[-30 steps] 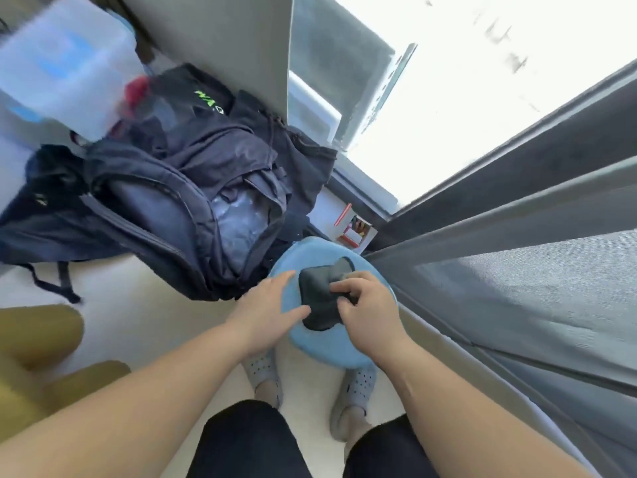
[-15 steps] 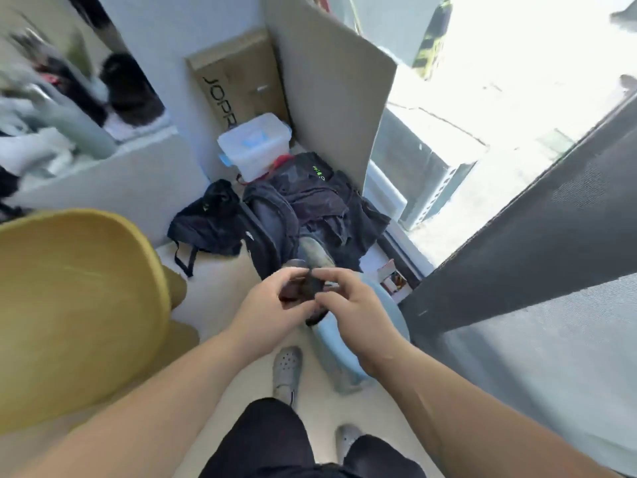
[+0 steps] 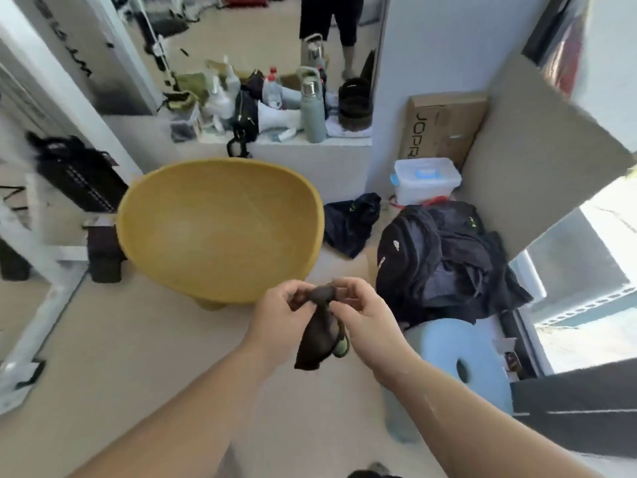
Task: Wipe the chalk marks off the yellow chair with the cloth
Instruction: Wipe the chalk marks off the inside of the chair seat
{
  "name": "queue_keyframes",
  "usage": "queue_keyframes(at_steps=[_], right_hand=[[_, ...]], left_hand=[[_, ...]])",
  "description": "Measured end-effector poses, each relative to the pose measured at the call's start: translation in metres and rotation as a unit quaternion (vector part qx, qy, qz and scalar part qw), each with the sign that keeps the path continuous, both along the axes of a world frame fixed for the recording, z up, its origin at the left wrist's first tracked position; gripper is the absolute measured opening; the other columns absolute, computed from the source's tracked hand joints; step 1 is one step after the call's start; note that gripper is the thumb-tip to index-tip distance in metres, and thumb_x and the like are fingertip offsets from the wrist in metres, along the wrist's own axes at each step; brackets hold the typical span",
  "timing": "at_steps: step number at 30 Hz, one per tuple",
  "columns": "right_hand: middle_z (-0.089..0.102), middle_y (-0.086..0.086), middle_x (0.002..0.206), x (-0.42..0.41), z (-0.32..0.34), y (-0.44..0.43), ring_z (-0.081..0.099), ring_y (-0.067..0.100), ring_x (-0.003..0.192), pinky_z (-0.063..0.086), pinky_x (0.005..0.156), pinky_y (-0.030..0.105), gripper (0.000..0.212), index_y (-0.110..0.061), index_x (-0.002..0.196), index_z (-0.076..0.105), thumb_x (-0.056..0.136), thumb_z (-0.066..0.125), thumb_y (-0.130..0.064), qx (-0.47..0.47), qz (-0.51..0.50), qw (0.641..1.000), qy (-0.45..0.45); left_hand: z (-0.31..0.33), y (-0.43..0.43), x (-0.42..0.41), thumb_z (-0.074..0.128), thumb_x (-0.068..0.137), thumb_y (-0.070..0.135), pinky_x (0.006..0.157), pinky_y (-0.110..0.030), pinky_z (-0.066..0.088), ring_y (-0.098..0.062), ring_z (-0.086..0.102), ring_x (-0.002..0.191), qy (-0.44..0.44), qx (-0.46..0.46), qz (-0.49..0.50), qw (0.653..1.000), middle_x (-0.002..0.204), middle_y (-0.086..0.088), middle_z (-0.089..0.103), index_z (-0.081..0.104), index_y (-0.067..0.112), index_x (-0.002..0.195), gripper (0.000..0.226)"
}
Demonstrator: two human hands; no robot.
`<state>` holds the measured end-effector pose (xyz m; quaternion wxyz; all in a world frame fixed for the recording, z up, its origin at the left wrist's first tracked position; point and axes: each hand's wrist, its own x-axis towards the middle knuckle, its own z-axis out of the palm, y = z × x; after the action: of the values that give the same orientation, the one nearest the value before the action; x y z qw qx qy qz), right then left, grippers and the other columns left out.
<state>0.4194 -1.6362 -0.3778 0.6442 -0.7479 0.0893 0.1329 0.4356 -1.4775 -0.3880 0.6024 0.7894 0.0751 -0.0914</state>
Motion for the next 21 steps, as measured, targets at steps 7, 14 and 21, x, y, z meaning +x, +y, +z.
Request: queue_keyframes(at_steps=[7,14,21], right_hand=[[0.065,-0.018,0.1,0.033,-0.033,0.172,0.06,-0.003,0.095,0.044,0.077,0.009,0.03,-0.041,0.118,0.063,0.091,0.072,-0.028,-0.199,0.074,0.972,-0.101],[0.067,-0.012,0.093,0.084,-0.042,0.282,0.061,0.006,0.084,0.054,0.075,0.03,0.031,-0.037,0.112,0.068,0.083,0.078,-0.034,-0.226,0.128,0.965,-0.045],[0.059,-0.005,0.092,0.193,-0.086,0.343,0.057,0.016,0.087,0.053,0.077,0.037,0.014,-0.029,0.103,0.075,0.091,0.07,-0.027,-0.274,0.161,0.946,-0.066]], left_hand=[[-0.007,0.188,0.021,0.061,0.091,0.01,0.095,-0.045,0.051,-0.018,0.067,0.098,0.0,0.003,-0.011,1.0,0.094,0.005,0.074,0.072,0.026,0.094,0.019],[-0.011,0.298,0.072,0.058,0.093,0.005,0.087,-0.03,0.053,-0.009,0.066,0.092,0.038,0.019,-0.029,0.999,0.091,0.011,0.073,0.072,0.027,0.09,0.027],[-0.039,0.359,0.163,0.058,0.095,0.007,0.079,-0.022,0.052,-0.007,0.067,0.089,0.1,0.025,-0.01,0.995,0.092,0.007,0.073,0.073,0.025,0.095,0.023]])
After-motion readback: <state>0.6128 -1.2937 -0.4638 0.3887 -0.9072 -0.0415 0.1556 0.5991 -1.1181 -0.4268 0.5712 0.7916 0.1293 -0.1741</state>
